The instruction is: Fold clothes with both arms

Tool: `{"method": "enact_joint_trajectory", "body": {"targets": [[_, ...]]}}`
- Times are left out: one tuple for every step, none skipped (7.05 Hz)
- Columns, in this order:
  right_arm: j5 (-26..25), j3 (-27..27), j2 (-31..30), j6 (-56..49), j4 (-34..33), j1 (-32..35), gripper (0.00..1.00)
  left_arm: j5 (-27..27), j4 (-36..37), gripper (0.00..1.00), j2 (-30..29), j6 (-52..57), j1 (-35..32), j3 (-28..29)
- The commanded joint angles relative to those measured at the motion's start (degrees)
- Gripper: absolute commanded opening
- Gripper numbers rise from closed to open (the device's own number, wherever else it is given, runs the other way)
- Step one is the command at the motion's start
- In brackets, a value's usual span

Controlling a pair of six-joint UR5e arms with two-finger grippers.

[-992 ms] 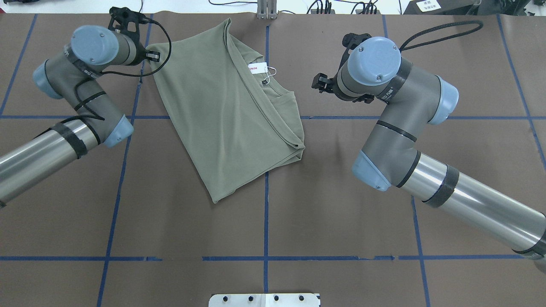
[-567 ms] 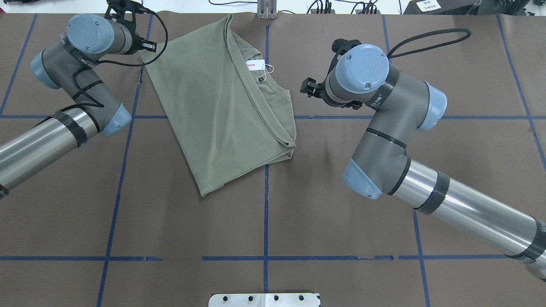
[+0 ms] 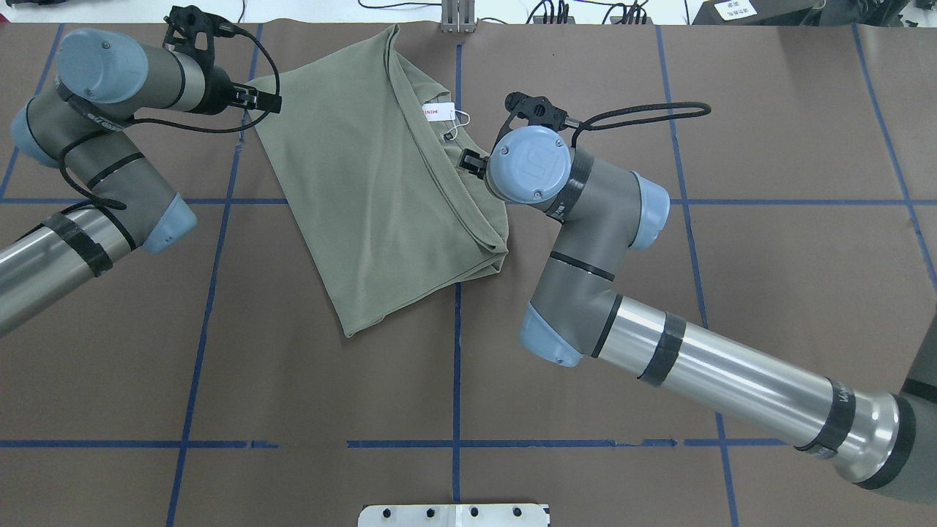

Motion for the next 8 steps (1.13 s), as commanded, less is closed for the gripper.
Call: {"method": "enact_joint_trajectory", "body": {"targets": [[-1.30, -2.59, 0.07, -0.18, 0.79, -2.21, 0.68, -0.35, -0.13, 1.00, 0.32, -0.78, 0.37, -0.64], [-1.30, -2.50, -0.63, -0.36, 0.70, -2.74, 0.65, -0.35, -0.13, 1.00, 0.32, -1.39, 0.46, -0.64], [-1.38, -2.41, -1.25, -0.45, 0.61, -3.10, 0.57, -0.35, -0.13, 1.00, 0.32, -1.48, 0.80, -0.64], [-1.47, -2.24, -1.95, -0.54, 0.78, -3.19, 0.54, -0.26, -0.13, 1.00, 0.32, -1.48, 0.89, -0.64], [-2.26, -2.33, -1.96, -0.54, 0.79, -3.27, 0.50, -0.26, -0.13, 1.00, 0.67, -1.48, 0.90, -0.64], [-2.35, -2.33, -1.61, -0.54, 0.79, -3.28, 0.24, -0.17, -0.13, 1.00, 1.11, -1.39, 0.98, -0.64], [-2.35, -2.15, -1.35, -0.54, 0.79, -3.28, 0.00, -0.17, -0.13, 1.00, 1.20, -1.39, 0.98, -0.64], [-2.35, -1.98, -1.26, -0.54, 0.79, -3.28, 0.00, -0.17, -0.13, 1.00, 1.20, -1.39, 1.07, -0.64]]}}
